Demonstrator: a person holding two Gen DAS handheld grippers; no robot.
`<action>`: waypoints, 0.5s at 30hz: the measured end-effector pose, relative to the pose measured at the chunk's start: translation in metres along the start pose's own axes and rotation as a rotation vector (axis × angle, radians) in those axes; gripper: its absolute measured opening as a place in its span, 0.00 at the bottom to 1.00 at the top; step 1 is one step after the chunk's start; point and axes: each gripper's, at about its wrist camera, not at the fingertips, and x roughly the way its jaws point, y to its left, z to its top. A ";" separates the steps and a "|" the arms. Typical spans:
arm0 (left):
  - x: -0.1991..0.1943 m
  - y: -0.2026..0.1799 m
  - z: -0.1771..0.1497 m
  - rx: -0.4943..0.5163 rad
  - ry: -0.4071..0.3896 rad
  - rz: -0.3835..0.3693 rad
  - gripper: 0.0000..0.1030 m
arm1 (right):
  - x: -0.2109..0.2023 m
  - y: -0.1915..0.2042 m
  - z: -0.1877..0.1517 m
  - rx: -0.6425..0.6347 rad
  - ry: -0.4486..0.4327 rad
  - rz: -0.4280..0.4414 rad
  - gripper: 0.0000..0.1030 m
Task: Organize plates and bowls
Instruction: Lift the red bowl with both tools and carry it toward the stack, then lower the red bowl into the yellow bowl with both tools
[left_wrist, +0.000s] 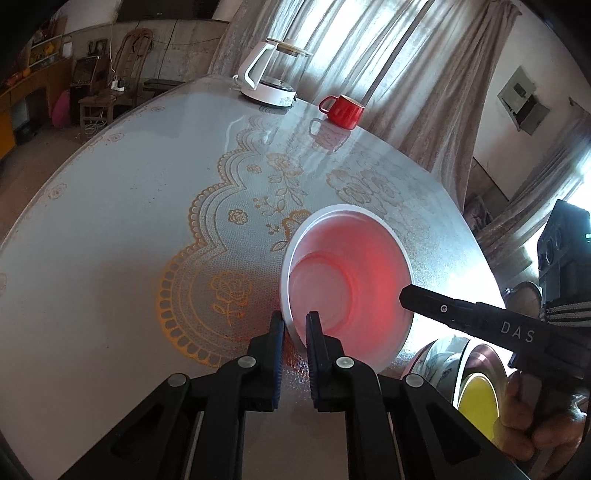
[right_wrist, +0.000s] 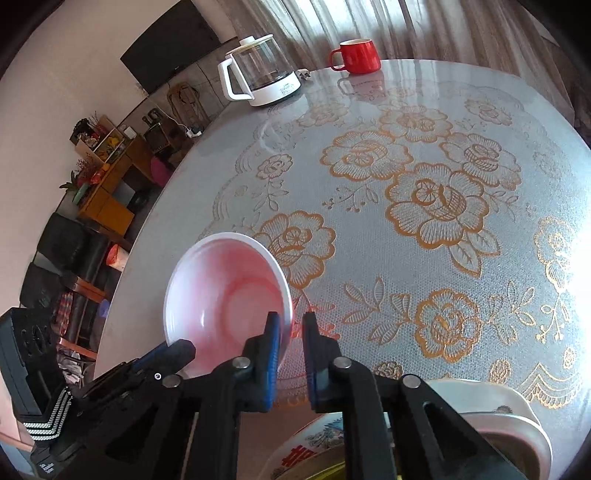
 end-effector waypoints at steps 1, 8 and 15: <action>-0.002 -0.001 -0.002 0.006 -0.009 0.004 0.10 | 0.000 0.000 -0.001 0.009 0.003 0.005 0.09; -0.023 -0.007 -0.016 0.032 -0.056 0.039 0.09 | -0.007 0.003 -0.011 0.012 -0.006 0.031 0.07; -0.051 -0.005 -0.028 0.036 -0.106 0.024 0.09 | -0.022 0.006 -0.026 0.030 -0.037 0.106 0.07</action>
